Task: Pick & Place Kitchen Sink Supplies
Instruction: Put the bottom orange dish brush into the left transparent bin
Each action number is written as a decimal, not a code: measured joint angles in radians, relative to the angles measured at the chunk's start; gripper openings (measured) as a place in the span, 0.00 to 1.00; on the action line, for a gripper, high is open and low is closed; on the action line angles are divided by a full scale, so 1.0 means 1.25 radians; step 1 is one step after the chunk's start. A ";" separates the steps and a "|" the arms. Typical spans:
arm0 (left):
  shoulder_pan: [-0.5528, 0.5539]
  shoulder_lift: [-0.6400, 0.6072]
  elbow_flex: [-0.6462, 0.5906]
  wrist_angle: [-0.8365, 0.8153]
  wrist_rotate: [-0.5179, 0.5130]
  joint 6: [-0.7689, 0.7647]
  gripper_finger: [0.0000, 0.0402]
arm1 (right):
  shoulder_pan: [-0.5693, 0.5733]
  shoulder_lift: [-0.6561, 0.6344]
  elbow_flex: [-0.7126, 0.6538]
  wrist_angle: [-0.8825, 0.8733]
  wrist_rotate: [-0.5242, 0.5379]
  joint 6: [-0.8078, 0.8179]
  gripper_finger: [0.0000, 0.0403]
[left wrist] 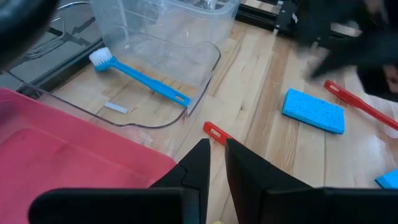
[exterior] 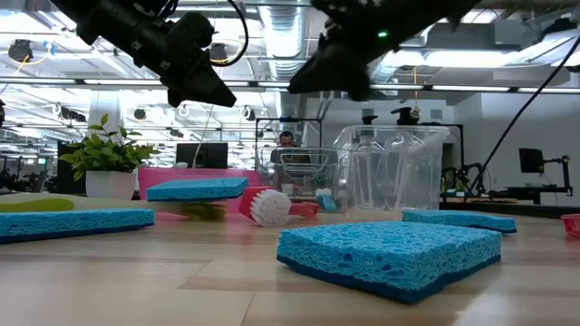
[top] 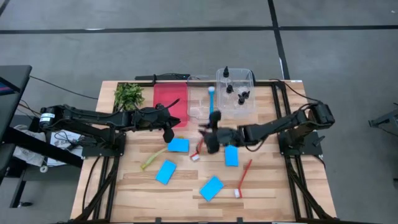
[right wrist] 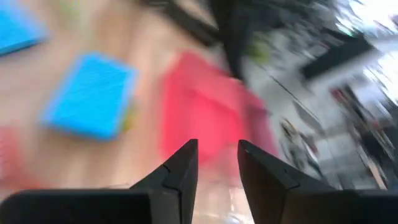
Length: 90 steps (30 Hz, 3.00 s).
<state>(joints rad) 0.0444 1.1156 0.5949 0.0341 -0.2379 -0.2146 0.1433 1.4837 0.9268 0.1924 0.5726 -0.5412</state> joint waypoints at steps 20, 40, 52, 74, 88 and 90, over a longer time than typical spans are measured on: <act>0.000 0.000 -0.024 0.004 0.000 -0.003 0.13 | 0.193 -0.123 0.000 -0.558 -0.149 0.080 0.13; -0.086 0.000 -0.026 0.098 0.161 0.146 0.14 | 0.341 -0.123 0.000 -0.700 -0.335 0.600 0.03; -0.108 0.000 -0.026 0.125 0.161 0.146 0.25 | 0.347 0.001 0.000 -0.716 -0.397 0.577 0.03; -0.108 0.000 -0.026 0.135 0.161 0.139 0.26 | 0.350 0.021 0.071 -0.860 -0.398 0.600 0.06; -0.108 0.000 -0.026 0.135 0.161 0.139 0.26 | 0.349 0.020 0.114 -0.857 -0.358 0.491 0.06; -0.108 0.000 -0.026 0.136 0.161 0.139 0.26 | 0.349 0.020 0.114 -0.857 -0.330 0.514 0.08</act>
<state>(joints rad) -0.0902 1.1156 0.5625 0.2035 -0.0364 -0.0414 0.5792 1.5089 1.0691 -0.8787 0.1602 0.1008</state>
